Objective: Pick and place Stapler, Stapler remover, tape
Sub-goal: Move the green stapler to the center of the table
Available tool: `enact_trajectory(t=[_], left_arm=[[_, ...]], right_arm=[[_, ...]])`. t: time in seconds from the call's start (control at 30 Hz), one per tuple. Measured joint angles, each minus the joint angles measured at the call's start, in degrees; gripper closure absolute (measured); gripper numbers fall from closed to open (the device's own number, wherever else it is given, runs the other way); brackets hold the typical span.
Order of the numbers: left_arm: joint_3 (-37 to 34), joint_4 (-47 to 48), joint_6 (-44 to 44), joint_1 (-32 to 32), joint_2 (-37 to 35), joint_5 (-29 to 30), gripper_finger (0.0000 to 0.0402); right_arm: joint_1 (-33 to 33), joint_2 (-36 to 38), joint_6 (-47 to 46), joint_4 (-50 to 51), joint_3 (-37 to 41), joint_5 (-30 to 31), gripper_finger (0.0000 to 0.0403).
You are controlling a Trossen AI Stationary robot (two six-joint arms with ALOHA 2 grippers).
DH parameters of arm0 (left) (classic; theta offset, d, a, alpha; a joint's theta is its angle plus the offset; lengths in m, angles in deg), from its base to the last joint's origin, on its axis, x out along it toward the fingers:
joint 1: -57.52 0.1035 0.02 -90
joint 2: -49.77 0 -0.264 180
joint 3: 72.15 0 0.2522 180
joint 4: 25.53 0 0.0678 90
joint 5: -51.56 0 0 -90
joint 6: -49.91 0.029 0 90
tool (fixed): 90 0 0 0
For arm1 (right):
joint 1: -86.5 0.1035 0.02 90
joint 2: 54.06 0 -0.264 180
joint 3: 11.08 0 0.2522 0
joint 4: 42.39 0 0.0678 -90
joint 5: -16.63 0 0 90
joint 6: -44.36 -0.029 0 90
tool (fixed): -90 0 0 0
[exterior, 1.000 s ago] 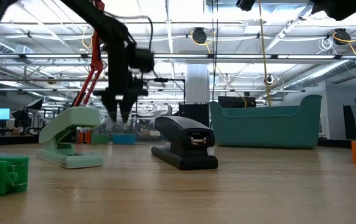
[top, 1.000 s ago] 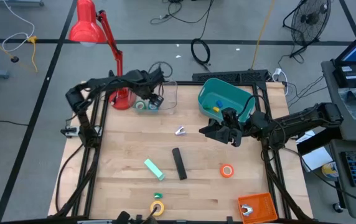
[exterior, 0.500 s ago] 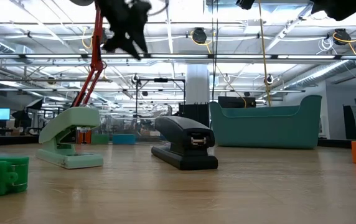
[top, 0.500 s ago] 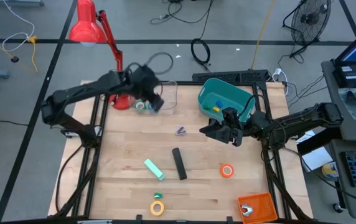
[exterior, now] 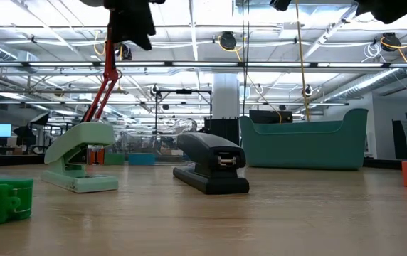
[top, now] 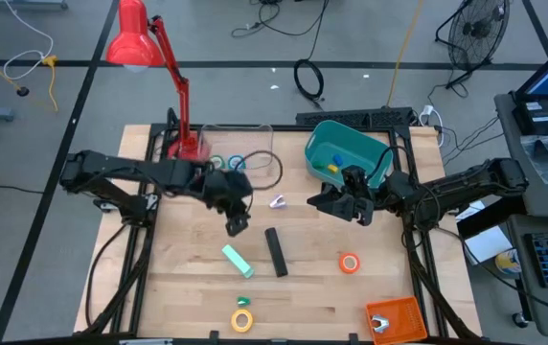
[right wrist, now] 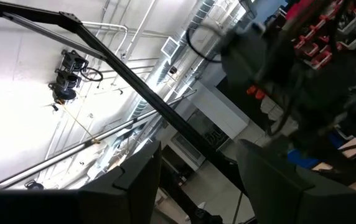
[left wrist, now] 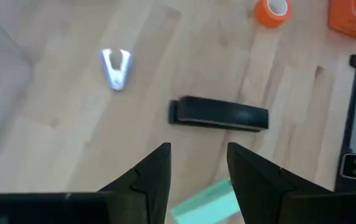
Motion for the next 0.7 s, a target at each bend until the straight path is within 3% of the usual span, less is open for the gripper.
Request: enact_trajectory(t=[0.2, 0.4, 0.7], left_arm=[[-6.47, -4.76, -8.24, -4.21, 0.09, 2.72, 0.0243], [-8.34, -6.14, -9.25, -7.24, 0.04, 1.98, 0.0243], [-8.73, -5.13, 8.20, -14.35, 1.83, 1.08, 0.0243]], right_arm=[[0.00, 0.00, 0.00, 0.05, 0.00, -1.21, 0.0202], [-0.02, 0.00, -0.62, 0.13, 0.00, -1.26, 0.0202], [0.00, 0.00, -0.87, 0.38, 0.00, -1.28, 0.0202]])
